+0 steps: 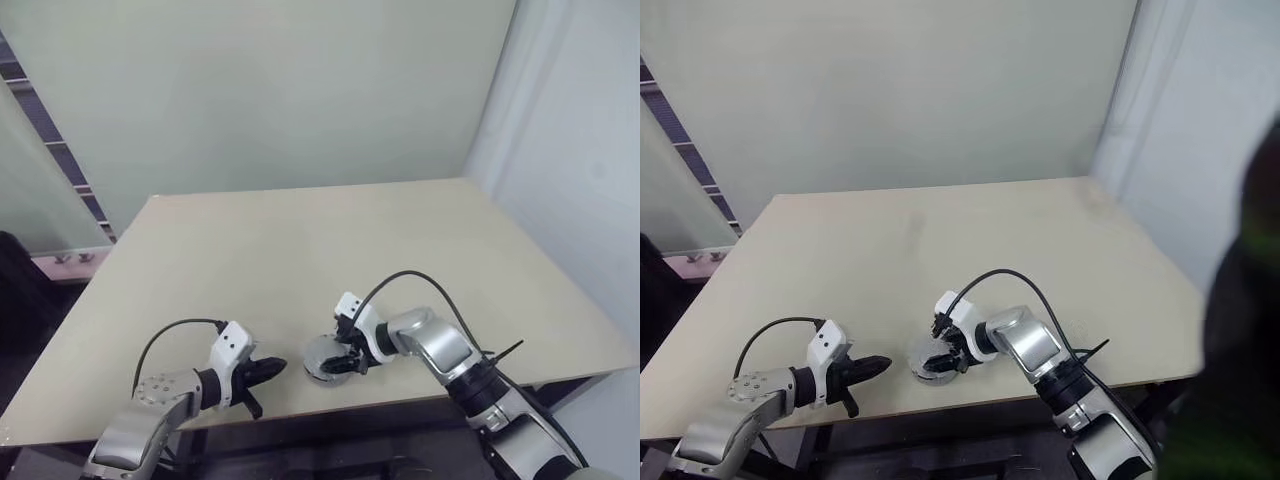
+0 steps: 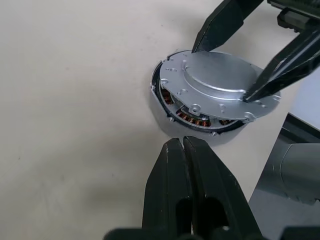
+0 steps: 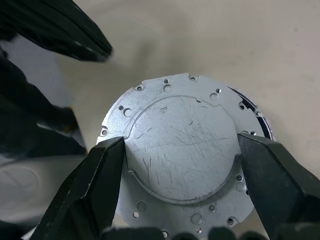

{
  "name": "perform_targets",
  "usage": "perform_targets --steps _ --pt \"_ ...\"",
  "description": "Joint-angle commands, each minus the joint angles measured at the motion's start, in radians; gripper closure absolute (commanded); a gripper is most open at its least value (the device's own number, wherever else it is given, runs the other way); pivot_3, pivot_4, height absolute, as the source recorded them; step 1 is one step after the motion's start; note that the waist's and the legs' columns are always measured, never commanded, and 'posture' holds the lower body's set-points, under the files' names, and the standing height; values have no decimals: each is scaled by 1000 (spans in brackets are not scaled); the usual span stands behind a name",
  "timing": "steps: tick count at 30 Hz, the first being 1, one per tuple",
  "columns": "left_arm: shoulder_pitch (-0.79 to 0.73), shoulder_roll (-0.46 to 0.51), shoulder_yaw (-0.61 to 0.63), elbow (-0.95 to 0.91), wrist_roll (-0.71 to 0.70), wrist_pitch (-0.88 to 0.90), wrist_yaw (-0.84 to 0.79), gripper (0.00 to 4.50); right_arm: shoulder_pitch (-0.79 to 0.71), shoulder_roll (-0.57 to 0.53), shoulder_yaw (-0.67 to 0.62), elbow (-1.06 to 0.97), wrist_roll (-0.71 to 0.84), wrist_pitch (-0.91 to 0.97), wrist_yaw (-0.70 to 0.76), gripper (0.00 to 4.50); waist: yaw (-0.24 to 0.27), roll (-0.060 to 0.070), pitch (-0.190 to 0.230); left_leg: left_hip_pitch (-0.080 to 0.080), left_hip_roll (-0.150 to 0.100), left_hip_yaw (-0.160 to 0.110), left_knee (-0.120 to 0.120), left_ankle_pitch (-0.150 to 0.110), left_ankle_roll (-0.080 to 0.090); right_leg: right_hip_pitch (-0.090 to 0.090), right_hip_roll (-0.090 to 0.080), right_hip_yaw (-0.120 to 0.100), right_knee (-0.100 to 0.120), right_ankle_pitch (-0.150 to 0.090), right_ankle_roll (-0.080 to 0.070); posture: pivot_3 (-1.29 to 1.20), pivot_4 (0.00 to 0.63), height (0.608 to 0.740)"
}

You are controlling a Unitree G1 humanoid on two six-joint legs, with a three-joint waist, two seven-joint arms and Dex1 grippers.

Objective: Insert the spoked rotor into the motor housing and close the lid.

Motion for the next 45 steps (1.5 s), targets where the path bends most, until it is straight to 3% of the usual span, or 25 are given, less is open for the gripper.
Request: perform_targets --steps 1,10,22,45 --pt "-20 -1 8 -11 0 -13 1 4500 4 14 -39 -62 42 -31 -18 1161 0 0 0 0 0 0 0 0 0 0 0 0 0 0 0 0 0 740" --pt "-11 9 13 -23 -2 -9 -4 4500 59 72 -117 -81 55 -59 -160 1161 0 0 0 0 0 0 0 0 0 -1 0 0 0 0 0 0 0 740" --pt "-3 15 16 -28 -2 -12 -8 4500 35 8 37 -94 -15 3 -188 1161 0 0 0 0 0 0 0 0 0 -1 0 0 0 0 0 0 0 740" --pt "-3 4 16 -31 -5 -11 7 4500 35 43 134 -96 -77 140 -323 1161 0 0 0 1 1 0 0 0 0 -1 0 -1 -1 0 0 0 0 740"
